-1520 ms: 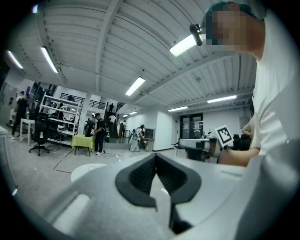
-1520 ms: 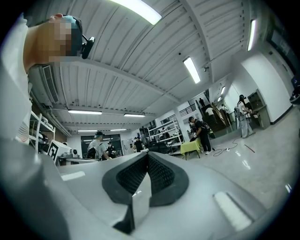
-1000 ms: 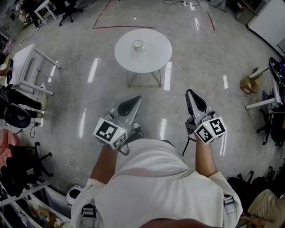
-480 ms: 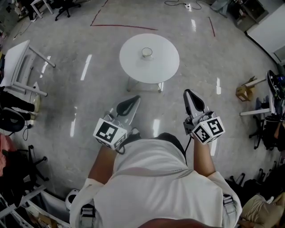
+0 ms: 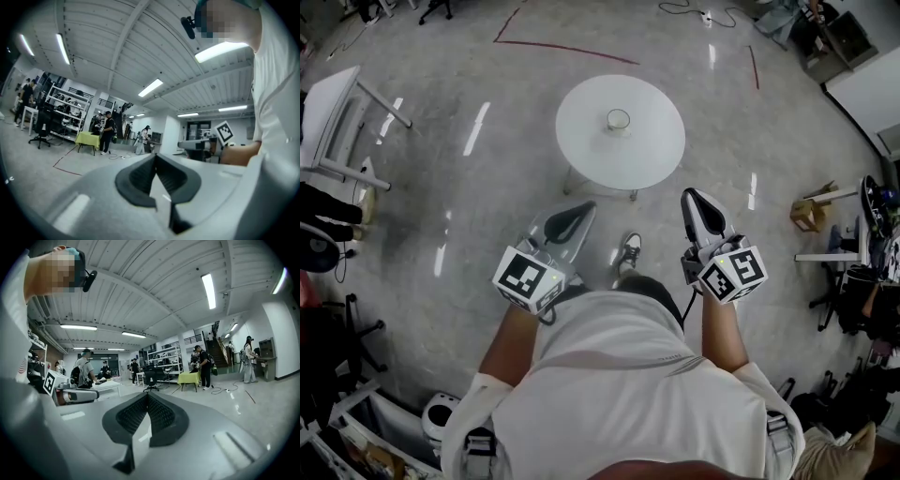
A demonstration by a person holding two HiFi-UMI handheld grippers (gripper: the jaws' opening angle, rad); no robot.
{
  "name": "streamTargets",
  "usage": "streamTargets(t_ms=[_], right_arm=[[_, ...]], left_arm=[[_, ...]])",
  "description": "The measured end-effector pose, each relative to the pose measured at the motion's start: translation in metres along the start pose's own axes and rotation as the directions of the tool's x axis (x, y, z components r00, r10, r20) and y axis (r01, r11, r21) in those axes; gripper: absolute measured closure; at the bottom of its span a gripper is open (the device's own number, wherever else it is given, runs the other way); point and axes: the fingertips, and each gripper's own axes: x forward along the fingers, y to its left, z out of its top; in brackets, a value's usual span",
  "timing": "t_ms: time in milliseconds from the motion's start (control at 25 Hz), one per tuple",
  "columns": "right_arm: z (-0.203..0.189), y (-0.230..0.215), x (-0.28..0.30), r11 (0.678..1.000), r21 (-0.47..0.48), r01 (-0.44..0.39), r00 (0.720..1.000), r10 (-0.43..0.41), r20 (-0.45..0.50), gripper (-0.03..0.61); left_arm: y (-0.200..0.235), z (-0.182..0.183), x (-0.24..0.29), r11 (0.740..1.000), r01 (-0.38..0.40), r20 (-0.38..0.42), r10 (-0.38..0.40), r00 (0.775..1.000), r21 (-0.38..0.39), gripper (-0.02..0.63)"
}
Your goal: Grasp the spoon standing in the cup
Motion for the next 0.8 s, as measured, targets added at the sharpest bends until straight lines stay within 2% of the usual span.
streamTargets(t_ms=[200,480,680,800], right_arm=[[0.000,-0.058,0.038,1.000,0.014,-0.020,1.000,0.020,-0.020,0.574],[0.028,-0.163,0.109,0.996,-0.018,-0.082,0.997,0.082,-0.001,0.574],[0.025,-0.241,0.145,0.991,-0.030,-0.133,0.990,0.131,-0.054,0.574],[0.010,-0.267,0.170,0.986,-0.037,-0.165,0.981,0.160,-0.106,0.574]], left_arm=[[0.031,0.005,0.051,0.999,-0.043,-0.001,0.043,0.999,-0.008,0.612],[0.086,0.022,0.152,0.991,-0.131,-0.012,0.131,0.991,-0.001,0.612],[0.113,0.023,0.221,0.977,-0.211,-0.024,0.210,0.977,-0.023,0.612],[0.130,0.014,0.241,0.963,-0.267,-0.036,0.266,0.963,-0.037,0.612]])
